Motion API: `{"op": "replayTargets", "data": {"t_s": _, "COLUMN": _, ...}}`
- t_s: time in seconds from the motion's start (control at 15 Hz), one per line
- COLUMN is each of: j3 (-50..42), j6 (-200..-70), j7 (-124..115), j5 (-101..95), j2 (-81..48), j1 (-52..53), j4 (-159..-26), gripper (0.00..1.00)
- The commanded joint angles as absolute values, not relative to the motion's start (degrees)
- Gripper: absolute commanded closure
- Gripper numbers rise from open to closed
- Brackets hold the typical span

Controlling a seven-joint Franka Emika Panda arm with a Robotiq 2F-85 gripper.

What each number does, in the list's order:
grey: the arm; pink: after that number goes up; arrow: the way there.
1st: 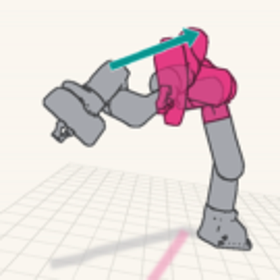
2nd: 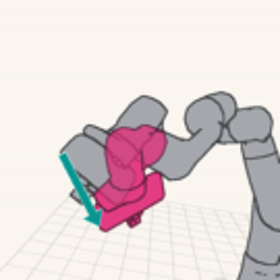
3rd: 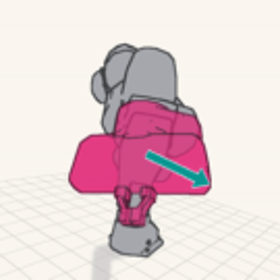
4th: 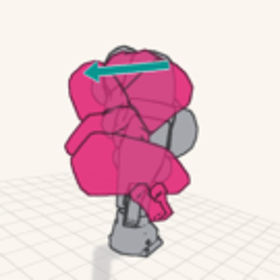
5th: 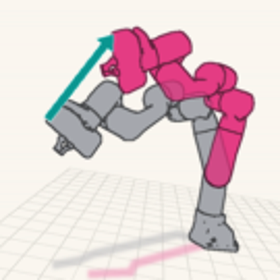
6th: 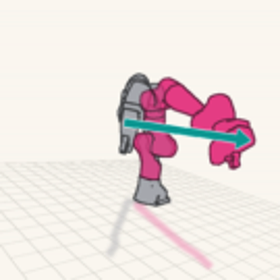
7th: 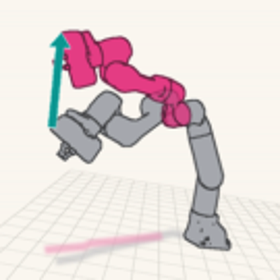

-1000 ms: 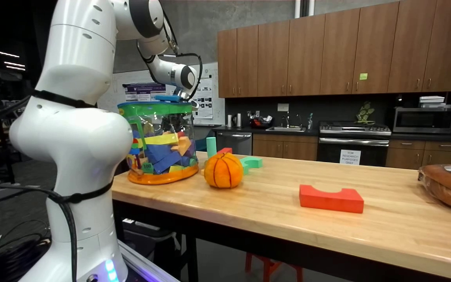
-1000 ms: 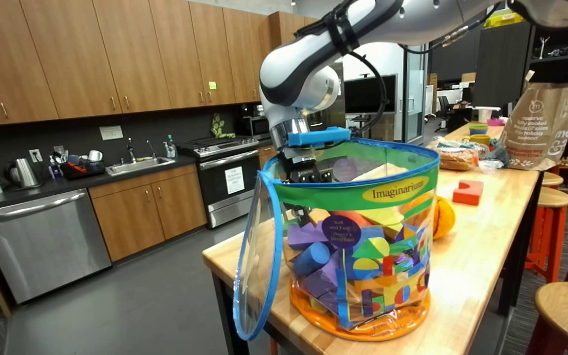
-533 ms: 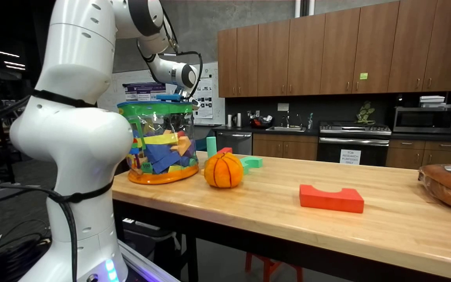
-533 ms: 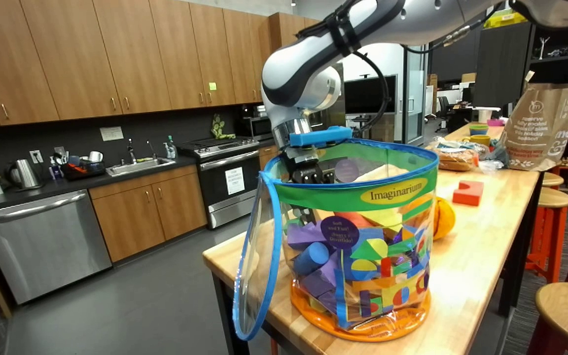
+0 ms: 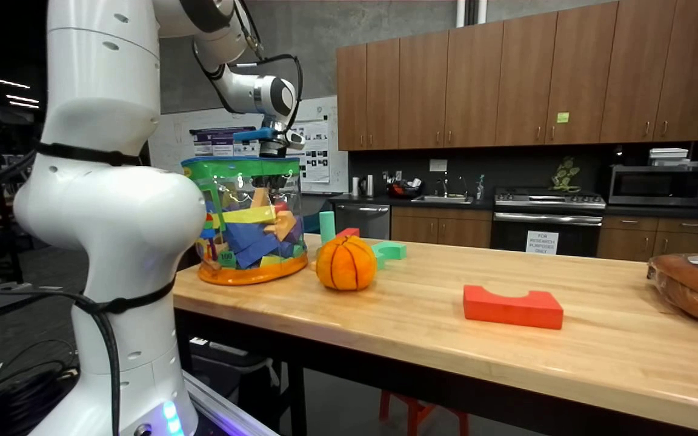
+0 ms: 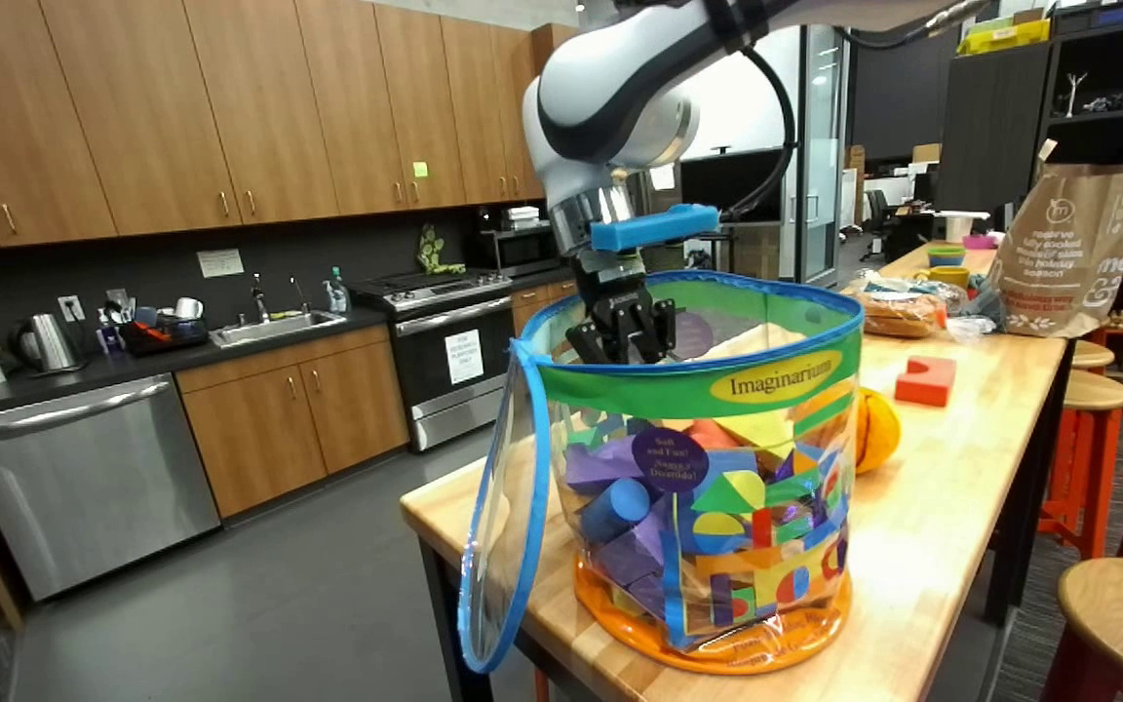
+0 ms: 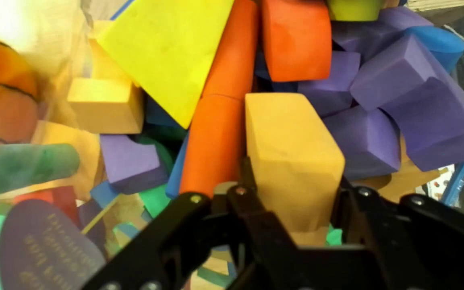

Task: Remove the yellow block from the toy bag

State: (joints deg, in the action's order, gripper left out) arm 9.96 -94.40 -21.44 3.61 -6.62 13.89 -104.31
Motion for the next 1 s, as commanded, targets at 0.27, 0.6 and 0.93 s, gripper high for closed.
{"op": "replayTargets", "data": {"t_s": 0.27, "j3": 11.8, "j6": -98.6, "j7": -26.1, "j5": -0.8, "j2": 4.9, "j1": 13.5, "j4": -111.1, "gripper": 0.83}}
{"op": "replayTargets", "data": {"t_s": 0.6, "j3": 12.3, "j6": -100.4, "j7": -29.5, "j5": -3.5, "j2": 9.1, "j1": 12.5, "j4": -113.4, "gripper": 0.83}}
{"op": "replayTargets", "data": {"t_s": 0.93, "j3": 13.1, "j6": -105.4, "j7": -36.0, "j5": -8.8, "j2": 13.8, "j1": 10.9, "j4": -117.0, "gripper": 0.83}}
